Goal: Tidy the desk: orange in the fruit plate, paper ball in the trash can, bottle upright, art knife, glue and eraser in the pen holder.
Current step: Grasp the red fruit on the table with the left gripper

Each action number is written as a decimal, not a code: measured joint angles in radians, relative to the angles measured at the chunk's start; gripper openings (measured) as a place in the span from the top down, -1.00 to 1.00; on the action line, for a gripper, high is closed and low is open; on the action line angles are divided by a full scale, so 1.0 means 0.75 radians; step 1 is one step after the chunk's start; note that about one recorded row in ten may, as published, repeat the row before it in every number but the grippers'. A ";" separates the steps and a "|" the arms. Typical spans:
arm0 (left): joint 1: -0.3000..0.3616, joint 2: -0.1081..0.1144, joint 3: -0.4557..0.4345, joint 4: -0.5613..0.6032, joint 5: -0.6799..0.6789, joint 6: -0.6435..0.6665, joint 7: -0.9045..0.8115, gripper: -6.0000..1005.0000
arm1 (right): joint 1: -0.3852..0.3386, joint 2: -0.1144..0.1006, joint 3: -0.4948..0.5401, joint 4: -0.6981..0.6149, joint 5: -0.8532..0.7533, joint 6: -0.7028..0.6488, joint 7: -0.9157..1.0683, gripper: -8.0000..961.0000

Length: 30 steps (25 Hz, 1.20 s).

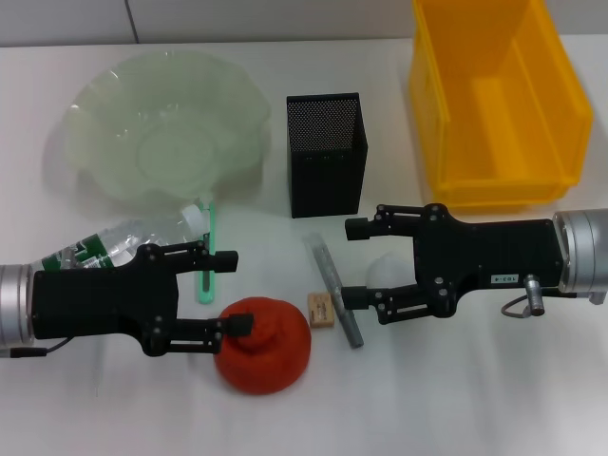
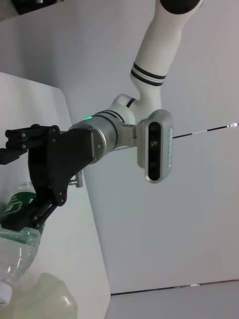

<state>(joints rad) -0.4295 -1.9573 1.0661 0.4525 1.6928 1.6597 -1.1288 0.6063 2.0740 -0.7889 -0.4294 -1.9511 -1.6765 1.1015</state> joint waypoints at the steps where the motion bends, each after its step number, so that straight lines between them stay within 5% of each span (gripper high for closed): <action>1: -0.001 -0.001 -0.001 0.000 0.016 -0.016 0.000 -0.62 | 0.001 0.000 0.003 0.000 0.000 0.001 0.001 -0.74; 30: -0.045 -0.067 0.008 -0.002 0.236 -0.188 -0.017 -0.60 | 0.018 0.000 0.004 0.001 0.000 0.033 0.005 -0.75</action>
<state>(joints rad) -0.4630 -2.0079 1.0720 0.4513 1.8697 1.5189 -1.1413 0.6195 2.0739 -0.7857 -0.4284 -1.9512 -1.6518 1.1054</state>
